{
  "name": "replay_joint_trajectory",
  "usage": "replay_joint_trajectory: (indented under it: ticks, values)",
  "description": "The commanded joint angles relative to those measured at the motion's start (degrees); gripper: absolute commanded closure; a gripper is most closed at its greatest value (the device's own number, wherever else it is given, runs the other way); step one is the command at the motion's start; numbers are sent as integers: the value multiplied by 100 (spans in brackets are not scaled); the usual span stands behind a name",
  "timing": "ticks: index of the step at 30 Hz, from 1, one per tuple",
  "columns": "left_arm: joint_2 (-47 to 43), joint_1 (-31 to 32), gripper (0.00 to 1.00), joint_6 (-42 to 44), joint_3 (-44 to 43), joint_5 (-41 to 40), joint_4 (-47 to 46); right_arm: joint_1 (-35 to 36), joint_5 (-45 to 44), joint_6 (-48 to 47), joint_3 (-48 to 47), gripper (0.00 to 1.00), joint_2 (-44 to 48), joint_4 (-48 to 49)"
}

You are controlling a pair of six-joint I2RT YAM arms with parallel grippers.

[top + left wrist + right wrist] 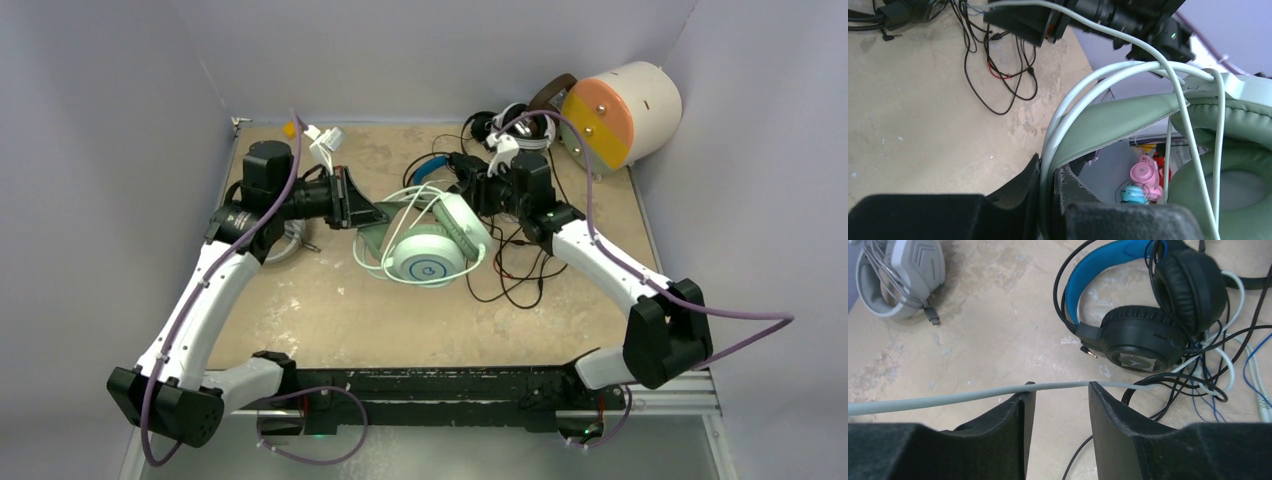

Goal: Wrap the headphones
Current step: Wrap the headphones cable around the headphones.

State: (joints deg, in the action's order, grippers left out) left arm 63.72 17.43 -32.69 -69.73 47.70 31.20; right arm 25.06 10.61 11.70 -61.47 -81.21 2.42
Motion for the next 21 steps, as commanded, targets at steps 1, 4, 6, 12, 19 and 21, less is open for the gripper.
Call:
replay_joint_trajectory:
  ticks: [1,4,6,12,19,21]
  values:
    - [143,-214,100,-806,-610,636,-361,-27,235,186,420,52,281,994]
    - [302,-284,100,-944,-880,743,-176,-27,195,67,568,48,210,1267]
    - [360,-309,100,-1061,-976,845,-199,-32,105,-42,607,40,112,1444]
    - [360,-416,100,-1301,-1244,835,-313,-32,-240,-412,779,24,-263,2179]
    - [427,-584,100,-1563,-1667,913,-430,-61,-598,-593,726,52,-684,2365]
    - [453,-619,100,-1600,-1723,873,-438,-79,-789,-618,679,77,-664,2282]
